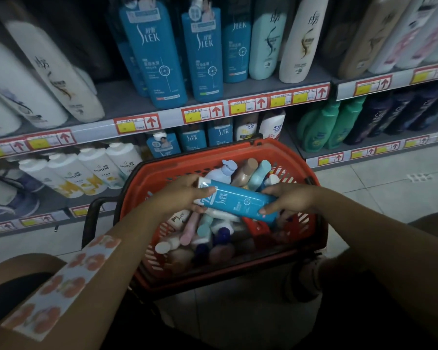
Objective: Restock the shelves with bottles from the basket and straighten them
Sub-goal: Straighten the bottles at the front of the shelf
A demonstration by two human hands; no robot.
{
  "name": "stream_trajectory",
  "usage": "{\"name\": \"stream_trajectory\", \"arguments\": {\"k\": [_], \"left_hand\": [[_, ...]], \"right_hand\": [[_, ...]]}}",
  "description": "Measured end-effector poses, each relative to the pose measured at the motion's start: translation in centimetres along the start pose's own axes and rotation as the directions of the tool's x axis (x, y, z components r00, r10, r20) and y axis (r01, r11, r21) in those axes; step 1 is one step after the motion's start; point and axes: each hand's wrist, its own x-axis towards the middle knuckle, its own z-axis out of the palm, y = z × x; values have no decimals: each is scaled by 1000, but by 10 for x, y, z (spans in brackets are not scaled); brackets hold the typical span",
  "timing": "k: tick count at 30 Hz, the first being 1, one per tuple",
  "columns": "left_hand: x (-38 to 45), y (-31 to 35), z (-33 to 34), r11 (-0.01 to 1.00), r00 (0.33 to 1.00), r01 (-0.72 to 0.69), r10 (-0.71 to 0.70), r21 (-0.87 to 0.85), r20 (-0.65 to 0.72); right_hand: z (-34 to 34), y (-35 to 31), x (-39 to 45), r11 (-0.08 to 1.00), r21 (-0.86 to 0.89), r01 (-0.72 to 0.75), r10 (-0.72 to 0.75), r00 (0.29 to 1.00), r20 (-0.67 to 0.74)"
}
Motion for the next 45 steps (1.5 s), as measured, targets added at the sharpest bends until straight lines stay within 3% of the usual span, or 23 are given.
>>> {"name": "stream_trajectory", "arguments": {"k": [7, 12, 18, 25, 28, 32, 38, 41, 45], "left_hand": [[-2, 18, 11, 960, 967, -164, 111, -226, -228], [-4, 26, 16, 911, 956, -235, 153, -340, -249], [-9, 34, 19, 910, 951, -240, 151, -339, -268], [-23, 49, 22, 928, 898, -320, 232, -192, -374], [-35, 60, 15, 923, 868, -350, 255, -162, -426], [-57, 95, -1, 897, 831, -413, 301, -157, -469], [-97, 168, -22, 864, 779, -504, 456, 4, -431], [-118, 206, -29, 829, 729, -553, 528, 77, -436], [-150, 254, -42, 783, 660, -606, 593, 140, -461]], "right_hand": [[33, -14, -5, 991, 113, 74, -93, 981, 168], [49, -17, -2, 970, 202, 133, -173, 966, 194], [48, -25, 0, 970, 174, 168, -190, 975, 118], [60, -45, -7, 970, 43, 238, -234, 968, -90], [70, -57, -21, 930, -147, 337, -363, 906, -220], [83, -79, -44, 809, -286, 514, -588, 723, -363], [80, -131, -77, 637, -392, 664, -768, 502, -399], [70, -160, -97, 587, -463, 665, -808, 438, -395], [50, -204, -136, 551, -529, 645, -834, 407, -373]]}}
